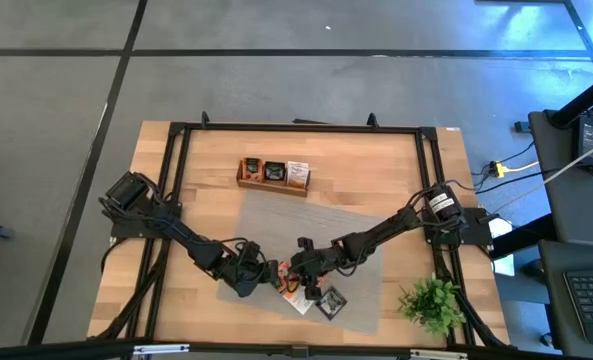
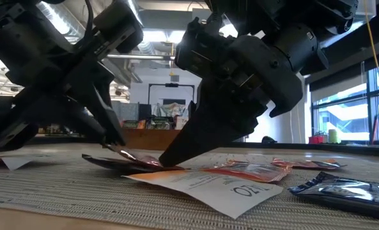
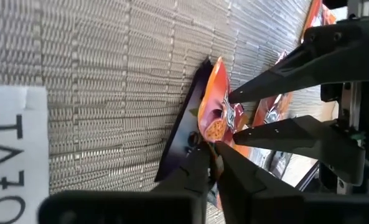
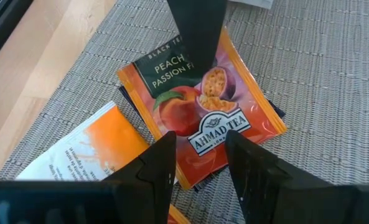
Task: Pick & Place Tea
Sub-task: Put the orange tea bag into the left section of the wooden organizer
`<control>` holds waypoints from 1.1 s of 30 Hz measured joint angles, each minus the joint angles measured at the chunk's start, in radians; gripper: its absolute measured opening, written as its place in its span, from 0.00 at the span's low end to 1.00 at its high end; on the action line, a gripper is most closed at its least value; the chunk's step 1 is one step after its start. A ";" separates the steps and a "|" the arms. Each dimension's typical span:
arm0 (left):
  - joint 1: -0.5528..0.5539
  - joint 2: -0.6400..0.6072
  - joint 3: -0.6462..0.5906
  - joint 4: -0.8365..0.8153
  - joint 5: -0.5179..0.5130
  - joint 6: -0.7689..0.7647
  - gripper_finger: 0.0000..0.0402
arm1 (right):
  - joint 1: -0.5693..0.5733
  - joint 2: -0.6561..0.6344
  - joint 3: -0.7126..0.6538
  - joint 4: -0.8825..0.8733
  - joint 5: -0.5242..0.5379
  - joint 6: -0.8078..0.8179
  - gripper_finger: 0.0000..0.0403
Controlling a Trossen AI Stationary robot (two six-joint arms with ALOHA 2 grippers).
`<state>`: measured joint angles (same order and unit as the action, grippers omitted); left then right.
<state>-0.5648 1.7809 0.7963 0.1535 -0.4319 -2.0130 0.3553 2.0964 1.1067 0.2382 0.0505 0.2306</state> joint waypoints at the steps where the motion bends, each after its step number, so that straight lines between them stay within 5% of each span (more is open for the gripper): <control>1: 0.000 0.000 0.000 0.000 -0.005 0.015 0.03 | 0.000 0.000 0.000 0.000 0.000 -0.001 0.36; 14: 0.029 -0.006 0.000 0.008 0.104 0.331 0.01 | 0.003 -0.131 -0.005 -0.165 0.050 -0.054 0.36; 22: 0.084 -0.164 0.000 0.001 0.159 0.732 0.01 | -0.003 -0.190 -0.004 -0.255 0.113 -0.108 0.36; 33: 0.241 -0.380 0.000 -0.342 0.438 1.148 0.01 | -0.017 -0.292 -0.003 -0.282 0.109 -0.159 0.36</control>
<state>-0.3236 1.4004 0.7963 -0.1880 0.0061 -0.8652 0.3385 1.8041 1.1034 -0.0435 0.1600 0.0712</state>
